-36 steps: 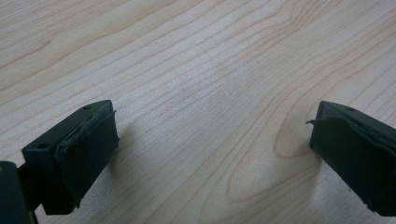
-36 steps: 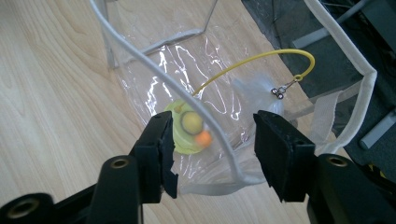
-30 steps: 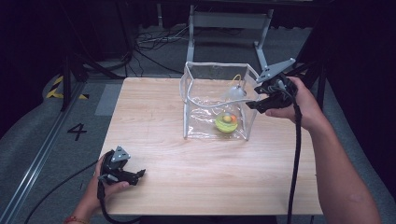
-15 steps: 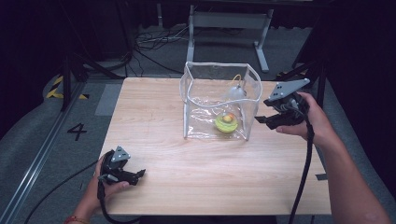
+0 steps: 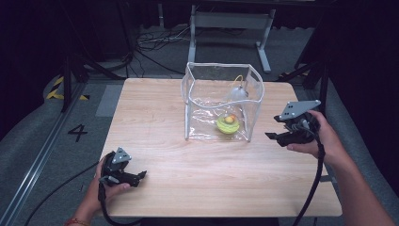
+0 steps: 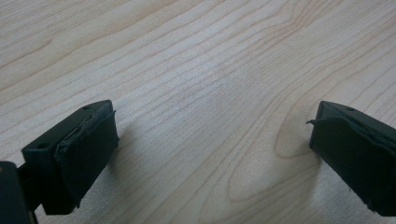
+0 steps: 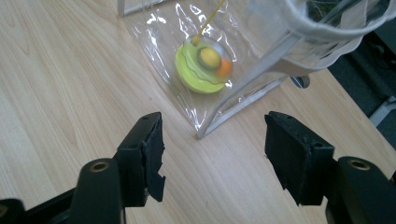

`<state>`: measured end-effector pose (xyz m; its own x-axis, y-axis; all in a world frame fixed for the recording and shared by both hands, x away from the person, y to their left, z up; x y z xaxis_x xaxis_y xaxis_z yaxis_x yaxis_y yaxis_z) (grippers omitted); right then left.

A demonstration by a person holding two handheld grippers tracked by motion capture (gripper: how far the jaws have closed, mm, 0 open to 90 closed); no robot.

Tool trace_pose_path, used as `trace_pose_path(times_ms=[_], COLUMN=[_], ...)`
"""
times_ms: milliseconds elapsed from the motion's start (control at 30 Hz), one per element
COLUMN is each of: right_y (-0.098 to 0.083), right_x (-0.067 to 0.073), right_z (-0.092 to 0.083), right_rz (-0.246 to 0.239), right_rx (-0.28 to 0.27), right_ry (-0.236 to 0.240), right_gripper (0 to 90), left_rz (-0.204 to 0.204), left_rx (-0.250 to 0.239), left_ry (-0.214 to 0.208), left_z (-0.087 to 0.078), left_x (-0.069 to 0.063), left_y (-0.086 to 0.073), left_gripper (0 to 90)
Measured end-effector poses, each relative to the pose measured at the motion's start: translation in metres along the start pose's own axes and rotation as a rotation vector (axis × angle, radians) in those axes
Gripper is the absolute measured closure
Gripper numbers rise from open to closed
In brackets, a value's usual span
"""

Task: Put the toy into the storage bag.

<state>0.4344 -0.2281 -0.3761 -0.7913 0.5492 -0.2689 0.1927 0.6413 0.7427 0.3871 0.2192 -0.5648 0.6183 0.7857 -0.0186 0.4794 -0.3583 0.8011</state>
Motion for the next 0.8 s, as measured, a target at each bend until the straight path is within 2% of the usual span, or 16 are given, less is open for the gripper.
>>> trace_pose_path(times_ms=[400,533,567,633,800], right_y=[-0.052,-0.063,-0.070,-0.078,-0.106], right_x=[0.009,0.012,0.012,0.013,0.020], right_z=[0.005,0.006,0.007,0.008,0.016], right_rz=[0.014,0.028,0.020,0.024,0.056], right_rx=[0.045,0.035,0.040,0.045,0.050], right_ry=[-0.029,-0.028,-0.043,-0.045,-0.053], right_gripper=[34.2,33.7,33.1,33.1,32.2], left_rz=[-0.002,-0.003,-0.003,-0.004,-0.005], left_rx=[0.000,0.000,0.001,0.000,0.001], left_ry=[0.001,0.002,0.002,0.002,0.003], left_z=[0.000,0.000,0.000,0.000,0.000], left_x=[0.000,0.000,0.000,0.000,0.000], left_y=[0.000,0.000,0.000,0.000,0.000], left_gripper=[1.4,1.4,1.4,1.4,1.4])
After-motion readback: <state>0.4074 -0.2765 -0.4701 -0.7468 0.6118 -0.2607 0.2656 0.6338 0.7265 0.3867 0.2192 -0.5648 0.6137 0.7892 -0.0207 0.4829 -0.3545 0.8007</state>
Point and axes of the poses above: each handheld gripper's, and its own axes: z roughly forward along the jaws, y roughly out of its top, x roughly to its left, the point moved 10 cm from there along z, roughly forward along the jaws, and after that the axes turned 12 degrees about -x, right-handed, at the moved point
